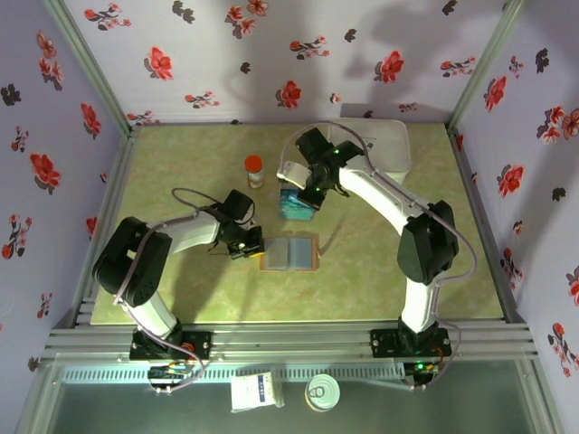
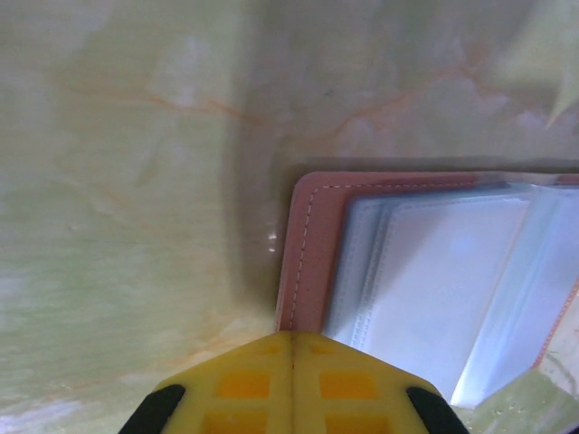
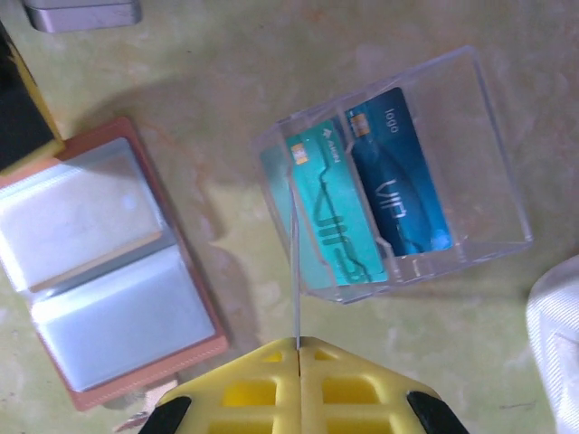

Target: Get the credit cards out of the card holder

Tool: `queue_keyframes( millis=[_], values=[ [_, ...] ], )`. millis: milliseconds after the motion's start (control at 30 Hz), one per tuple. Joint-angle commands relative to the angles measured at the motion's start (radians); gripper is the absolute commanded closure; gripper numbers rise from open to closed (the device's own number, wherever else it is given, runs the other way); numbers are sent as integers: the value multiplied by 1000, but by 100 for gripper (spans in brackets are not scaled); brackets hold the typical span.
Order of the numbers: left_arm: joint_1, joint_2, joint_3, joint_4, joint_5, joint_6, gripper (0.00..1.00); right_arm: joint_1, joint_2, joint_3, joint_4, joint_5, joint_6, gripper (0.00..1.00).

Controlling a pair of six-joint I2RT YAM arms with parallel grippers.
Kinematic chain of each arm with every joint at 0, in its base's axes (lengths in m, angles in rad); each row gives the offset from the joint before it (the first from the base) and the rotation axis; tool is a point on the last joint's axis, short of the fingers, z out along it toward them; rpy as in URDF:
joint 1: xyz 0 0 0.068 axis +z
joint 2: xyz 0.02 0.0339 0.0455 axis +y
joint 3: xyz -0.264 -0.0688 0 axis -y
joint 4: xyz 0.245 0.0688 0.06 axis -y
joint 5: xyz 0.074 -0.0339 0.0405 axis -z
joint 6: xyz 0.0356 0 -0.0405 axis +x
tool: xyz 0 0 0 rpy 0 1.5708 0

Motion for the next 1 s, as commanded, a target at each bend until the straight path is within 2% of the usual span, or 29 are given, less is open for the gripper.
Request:
queue_keyframes(
  millis=[0, 467, 700, 867, 967],
  values=[
    [11, 18, -11, -41, -29, 35, 97, -24, 62, 83, -77, -36, -110, 100],
    [42, -31, 1, -96, -26, 51, 95, -82, 384, 538, -272, -98, -234, 100],
    [57, -73, 4, -118, -27, 48, 90, -82, 455, 581, -265, -81, -245, 99],
    [71, -81, -1, -121, -26, 49, 90, -83, 465, 583, -250, -56, -235, 81],
    [72, -75, 4, -117, -20, 49, 89, -86, 450, 581, -240, -48, -223, 78]
  ],
)
